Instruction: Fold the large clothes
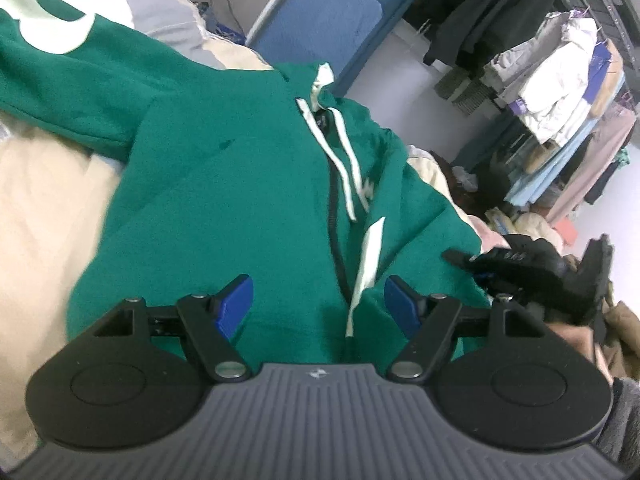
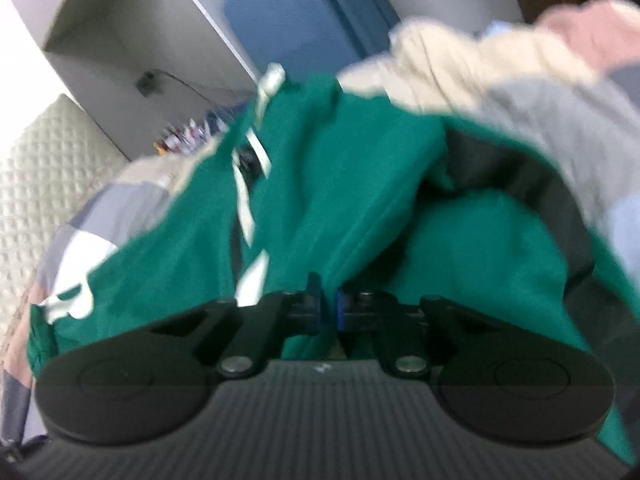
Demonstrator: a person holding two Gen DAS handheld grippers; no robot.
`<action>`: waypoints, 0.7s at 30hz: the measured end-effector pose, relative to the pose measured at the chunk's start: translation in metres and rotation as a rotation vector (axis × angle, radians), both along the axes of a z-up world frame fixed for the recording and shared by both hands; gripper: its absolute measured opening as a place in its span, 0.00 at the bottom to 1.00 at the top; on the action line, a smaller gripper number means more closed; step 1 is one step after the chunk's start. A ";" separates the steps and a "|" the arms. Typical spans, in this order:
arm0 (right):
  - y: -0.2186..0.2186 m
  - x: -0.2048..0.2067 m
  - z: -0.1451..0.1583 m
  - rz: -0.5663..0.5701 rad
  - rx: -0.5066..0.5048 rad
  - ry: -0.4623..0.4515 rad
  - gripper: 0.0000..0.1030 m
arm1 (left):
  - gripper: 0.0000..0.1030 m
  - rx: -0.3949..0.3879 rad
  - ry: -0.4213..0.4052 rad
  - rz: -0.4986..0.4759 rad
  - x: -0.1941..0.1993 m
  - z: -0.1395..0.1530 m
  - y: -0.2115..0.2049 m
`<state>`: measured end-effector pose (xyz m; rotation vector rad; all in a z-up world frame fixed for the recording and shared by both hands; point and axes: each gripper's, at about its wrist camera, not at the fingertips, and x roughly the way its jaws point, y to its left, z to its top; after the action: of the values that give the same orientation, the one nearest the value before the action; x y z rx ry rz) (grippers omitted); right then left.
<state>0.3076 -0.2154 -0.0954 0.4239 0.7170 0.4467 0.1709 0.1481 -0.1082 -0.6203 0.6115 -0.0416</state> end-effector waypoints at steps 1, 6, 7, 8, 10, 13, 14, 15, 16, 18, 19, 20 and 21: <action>-0.007 -0.002 0.008 -0.011 0.013 -0.021 0.08 | 0.75 0.001 -0.006 -0.010 0.002 -0.001 -0.002; -0.050 -0.004 0.025 -0.133 0.035 -0.032 0.07 | 0.74 -0.034 -0.022 -0.089 0.007 -0.006 -0.014; -0.058 -0.005 0.025 -0.159 0.011 -0.025 0.07 | 0.74 -0.045 -0.026 -0.111 0.008 -0.007 -0.017; -0.068 -0.003 0.021 -0.190 -0.022 -0.008 0.07 | 0.74 -0.056 -0.030 -0.136 0.009 -0.008 -0.022; -0.083 0.002 0.011 -0.231 -0.057 0.044 0.07 | 0.74 -0.068 -0.029 -0.178 0.011 -0.010 -0.031; -0.101 0.009 -0.009 -0.247 -0.020 0.129 0.07 | 0.74 -0.108 -0.003 -0.239 0.014 -0.017 -0.044; -0.103 0.010 -0.012 -0.246 -0.004 0.138 0.07 | 0.74 -0.170 0.013 -0.250 0.016 -0.022 -0.046; -0.102 0.011 -0.013 -0.245 -0.004 0.138 0.07 | 0.74 -0.225 0.028 -0.256 0.018 -0.027 -0.049; -0.100 0.010 -0.011 -0.241 -0.014 0.131 0.07 | 0.74 -0.285 0.040 -0.261 0.019 -0.033 -0.051; -0.095 0.007 -0.006 -0.227 -0.032 0.114 0.07 | 0.74 -0.398 0.057 -0.278 0.024 -0.046 -0.058; -0.094 0.007 -0.004 -0.222 -0.033 0.110 0.07 | 0.74 -0.444 0.064 -0.294 0.025 -0.052 -0.062; -0.093 0.007 -0.004 -0.217 -0.032 0.107 0.07 | 0.74 -0.493 0.081 -0.310 0.028 -0.059 -0.067; -0.092 0.008 -0.004 -0.215 -0.031 0.104 0.07 | 0.73 -0.515 0.104 -0.313 0.030 -0.065 -0.074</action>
<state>0.3152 -0.3078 -0.0990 0.4915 0.7693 0.2121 0.2011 0.0742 -0.1735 -1.0231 0.8024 -0.4744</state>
